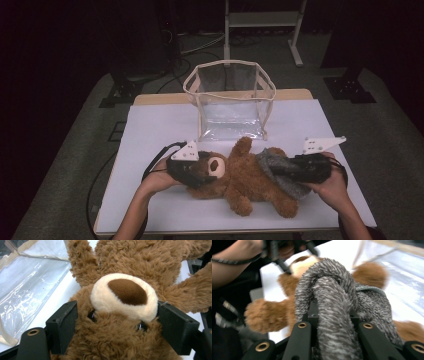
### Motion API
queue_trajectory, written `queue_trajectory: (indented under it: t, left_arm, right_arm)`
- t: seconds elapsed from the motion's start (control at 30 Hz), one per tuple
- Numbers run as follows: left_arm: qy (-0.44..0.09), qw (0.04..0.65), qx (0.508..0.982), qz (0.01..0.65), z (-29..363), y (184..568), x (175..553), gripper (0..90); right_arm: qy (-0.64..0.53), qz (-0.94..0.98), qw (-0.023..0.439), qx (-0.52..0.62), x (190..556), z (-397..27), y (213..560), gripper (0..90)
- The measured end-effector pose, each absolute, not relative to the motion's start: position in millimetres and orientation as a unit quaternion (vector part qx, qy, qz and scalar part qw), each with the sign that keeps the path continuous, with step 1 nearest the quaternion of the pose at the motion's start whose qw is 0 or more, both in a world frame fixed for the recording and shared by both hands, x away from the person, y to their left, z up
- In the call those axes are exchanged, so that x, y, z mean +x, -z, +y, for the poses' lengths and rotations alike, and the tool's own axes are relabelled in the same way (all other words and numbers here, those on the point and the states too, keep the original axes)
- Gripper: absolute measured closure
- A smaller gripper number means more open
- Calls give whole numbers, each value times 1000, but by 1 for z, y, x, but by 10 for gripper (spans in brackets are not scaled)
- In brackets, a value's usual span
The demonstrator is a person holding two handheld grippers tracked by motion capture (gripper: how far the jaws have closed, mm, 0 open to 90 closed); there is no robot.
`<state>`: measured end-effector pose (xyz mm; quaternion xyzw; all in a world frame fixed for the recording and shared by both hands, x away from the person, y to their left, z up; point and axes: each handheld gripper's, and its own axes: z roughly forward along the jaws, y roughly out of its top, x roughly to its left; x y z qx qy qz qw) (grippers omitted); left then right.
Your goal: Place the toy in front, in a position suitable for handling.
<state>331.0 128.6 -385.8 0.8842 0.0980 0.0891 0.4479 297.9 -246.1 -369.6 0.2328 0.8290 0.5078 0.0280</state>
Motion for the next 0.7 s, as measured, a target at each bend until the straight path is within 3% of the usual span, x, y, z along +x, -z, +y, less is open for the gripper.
queue_trajectory:
  t: [0.23,0.37,0.57,0.7]
  left_arm:
    - [-106,451,881,97,141,379,330,216]
    - [-89,465,875,101,145,385,334,270]
    - [-77,468,875,95,137,391,334,231]
    - [-77,473,872,98,136,394,333,199]
  right_arm:
    - [-476,838,53,263,306,-254,383,728]
    - [-485,825,55,284,308,-262,383,727]
    - [-507,831,49,224,291,-231,365,724]
    - [-480,848,72,211,289,-218,370,725]
